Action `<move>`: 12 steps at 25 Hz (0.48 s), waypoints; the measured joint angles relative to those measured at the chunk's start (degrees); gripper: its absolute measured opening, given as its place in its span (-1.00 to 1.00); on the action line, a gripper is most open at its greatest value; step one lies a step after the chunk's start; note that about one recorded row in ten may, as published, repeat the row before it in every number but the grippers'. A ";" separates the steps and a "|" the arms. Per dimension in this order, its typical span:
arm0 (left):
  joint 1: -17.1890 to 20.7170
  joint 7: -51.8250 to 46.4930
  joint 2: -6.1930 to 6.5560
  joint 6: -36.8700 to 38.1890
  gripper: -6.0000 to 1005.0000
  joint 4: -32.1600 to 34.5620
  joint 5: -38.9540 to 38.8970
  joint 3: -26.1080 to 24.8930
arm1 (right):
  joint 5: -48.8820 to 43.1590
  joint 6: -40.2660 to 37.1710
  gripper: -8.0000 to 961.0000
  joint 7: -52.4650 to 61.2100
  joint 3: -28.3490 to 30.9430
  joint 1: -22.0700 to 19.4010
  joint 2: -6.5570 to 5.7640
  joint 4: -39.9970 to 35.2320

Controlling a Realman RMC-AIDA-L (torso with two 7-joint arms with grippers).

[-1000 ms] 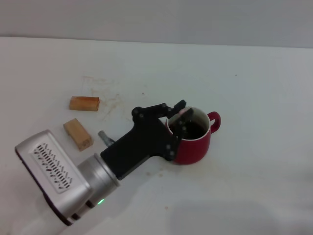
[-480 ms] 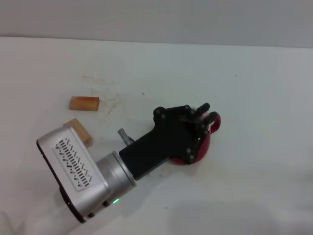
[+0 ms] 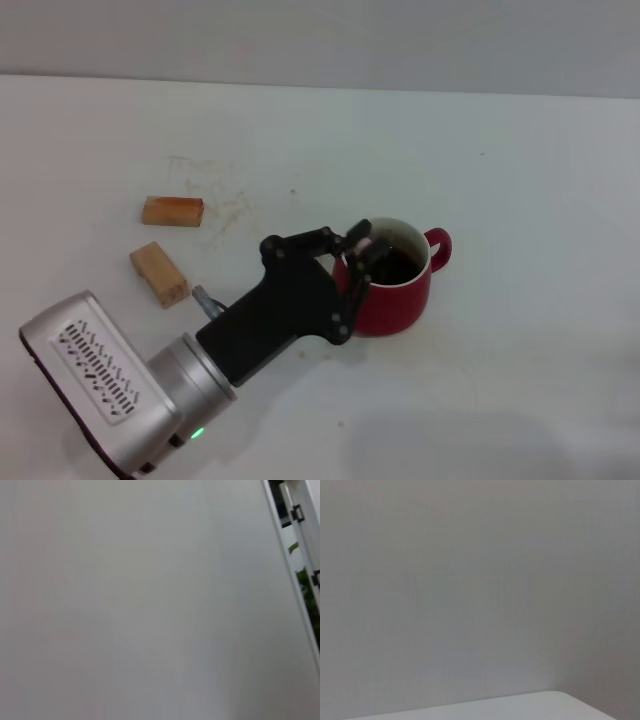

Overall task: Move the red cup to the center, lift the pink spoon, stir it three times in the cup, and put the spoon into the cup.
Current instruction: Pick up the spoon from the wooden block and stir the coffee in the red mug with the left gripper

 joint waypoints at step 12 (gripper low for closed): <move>-4.01 -0.08 -0.35 -2.31 -0.60 1.26 0.01 -1.56 | 0.00 -0.03 -0.98 0.00 0.00 -0.26 0.00 0.00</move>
